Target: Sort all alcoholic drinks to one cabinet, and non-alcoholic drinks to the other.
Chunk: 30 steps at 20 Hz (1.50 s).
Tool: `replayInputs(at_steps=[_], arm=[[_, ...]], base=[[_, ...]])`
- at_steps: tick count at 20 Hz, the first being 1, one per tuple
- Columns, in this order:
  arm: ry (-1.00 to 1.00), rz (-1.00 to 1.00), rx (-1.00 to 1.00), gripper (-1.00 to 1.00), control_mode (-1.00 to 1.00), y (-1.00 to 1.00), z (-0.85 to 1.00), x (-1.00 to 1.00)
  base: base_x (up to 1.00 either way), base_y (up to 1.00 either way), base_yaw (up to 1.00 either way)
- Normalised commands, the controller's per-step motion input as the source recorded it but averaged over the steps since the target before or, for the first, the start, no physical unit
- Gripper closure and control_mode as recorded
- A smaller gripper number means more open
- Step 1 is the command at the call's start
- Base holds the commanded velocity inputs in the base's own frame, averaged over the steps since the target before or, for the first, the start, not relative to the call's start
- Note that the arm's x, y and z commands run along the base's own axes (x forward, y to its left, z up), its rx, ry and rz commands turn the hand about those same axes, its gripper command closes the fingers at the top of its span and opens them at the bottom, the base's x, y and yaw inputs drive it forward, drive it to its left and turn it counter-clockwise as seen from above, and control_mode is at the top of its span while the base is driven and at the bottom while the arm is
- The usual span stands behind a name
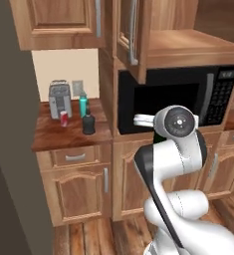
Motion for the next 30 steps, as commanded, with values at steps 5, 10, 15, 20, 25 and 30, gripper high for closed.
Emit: replayInputs(at_steps=[5,10,15,20,25,30], arm=[[0.00,0.00,0.00,1.00,1.00,0.00,0.00,0.00],[0.00,0.00,0.00,1.00,1.00,0.00,0.00,0.00],[0.00,0.00,0.00,1.00,1.00,0.00,0.00,0.00],[0.00,0.00,0.00,1.00,1.00,0.00,0.00,0.00],[0.00,0.00,0.00,1.00,1.00,0.00,0.00,0.00],[0.00,0.00,0.00,1.00,1.00,0.00,0.00,0.00]], base=[[0.00,-0.76,0.00],[0.06,-0.59,0.07],[0.38,-0.46,0.18],[0.56,-0.26,0.14],[0.51,-0.28,0.12],[0.39,-0.33,0.08]])
